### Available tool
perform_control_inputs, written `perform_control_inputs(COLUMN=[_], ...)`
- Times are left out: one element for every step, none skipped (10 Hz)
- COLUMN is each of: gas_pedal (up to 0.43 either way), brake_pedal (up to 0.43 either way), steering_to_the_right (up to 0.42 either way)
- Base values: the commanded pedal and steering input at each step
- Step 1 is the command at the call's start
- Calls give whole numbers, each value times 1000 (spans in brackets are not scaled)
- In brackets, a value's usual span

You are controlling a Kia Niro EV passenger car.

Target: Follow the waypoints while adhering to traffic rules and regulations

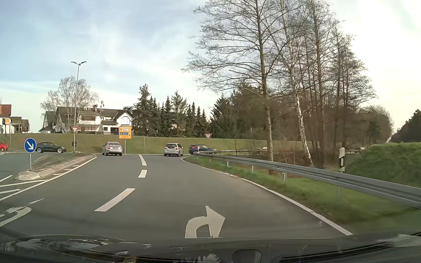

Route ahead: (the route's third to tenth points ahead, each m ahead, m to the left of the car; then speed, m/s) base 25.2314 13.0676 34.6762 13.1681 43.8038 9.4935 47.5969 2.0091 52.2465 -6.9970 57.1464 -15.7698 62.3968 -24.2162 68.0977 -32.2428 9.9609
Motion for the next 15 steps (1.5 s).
perform_control_inputs(gas_pedal=[0, 0, 0, 0, 0, 0, 0, 0, 0, 0, 0, 0, 0, 0, 0], brake_pedal=[244, 250, 250, 256, 262, 262, 262, 268, 268, 262, 262, 262, 262, 262, 262], steering_to_the_right=[-76, -76, -76, -76, -76, -77, -77, -76, -76, -77, -77, -77, -76, -74, -70])
